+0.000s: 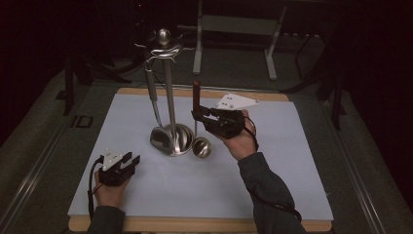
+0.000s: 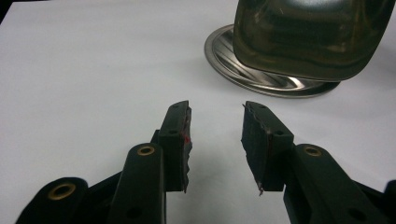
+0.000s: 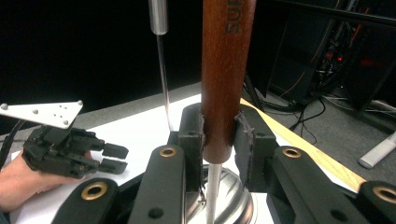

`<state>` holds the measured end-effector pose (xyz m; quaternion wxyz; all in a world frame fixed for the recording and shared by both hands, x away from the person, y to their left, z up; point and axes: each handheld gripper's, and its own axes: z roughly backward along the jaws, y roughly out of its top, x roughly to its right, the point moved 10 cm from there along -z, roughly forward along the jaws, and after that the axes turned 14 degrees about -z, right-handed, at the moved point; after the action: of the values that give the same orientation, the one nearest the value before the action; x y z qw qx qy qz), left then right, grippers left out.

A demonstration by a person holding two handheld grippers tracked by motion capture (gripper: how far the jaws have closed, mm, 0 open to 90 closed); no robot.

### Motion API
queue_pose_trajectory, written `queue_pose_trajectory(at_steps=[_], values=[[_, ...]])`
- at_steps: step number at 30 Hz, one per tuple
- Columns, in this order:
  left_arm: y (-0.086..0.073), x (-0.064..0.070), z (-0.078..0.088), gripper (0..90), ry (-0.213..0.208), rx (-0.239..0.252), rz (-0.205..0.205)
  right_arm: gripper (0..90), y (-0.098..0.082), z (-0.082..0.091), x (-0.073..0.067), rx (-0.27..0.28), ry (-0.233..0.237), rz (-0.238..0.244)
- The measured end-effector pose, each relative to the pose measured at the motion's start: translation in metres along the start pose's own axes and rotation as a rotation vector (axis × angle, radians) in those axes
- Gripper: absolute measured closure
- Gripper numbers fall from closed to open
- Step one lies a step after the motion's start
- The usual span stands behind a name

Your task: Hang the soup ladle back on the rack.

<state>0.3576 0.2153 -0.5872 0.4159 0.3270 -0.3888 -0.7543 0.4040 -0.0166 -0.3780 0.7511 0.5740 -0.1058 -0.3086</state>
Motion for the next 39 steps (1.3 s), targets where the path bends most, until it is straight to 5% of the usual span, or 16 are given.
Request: queue_pose_trajectory(at_steps=[39], values=[[0.0,0.0,0.0,62.4,0.002,0.001,0.003,74.0,0.051,-0.015,-0.026,0.062,-0.027,-0.025]])
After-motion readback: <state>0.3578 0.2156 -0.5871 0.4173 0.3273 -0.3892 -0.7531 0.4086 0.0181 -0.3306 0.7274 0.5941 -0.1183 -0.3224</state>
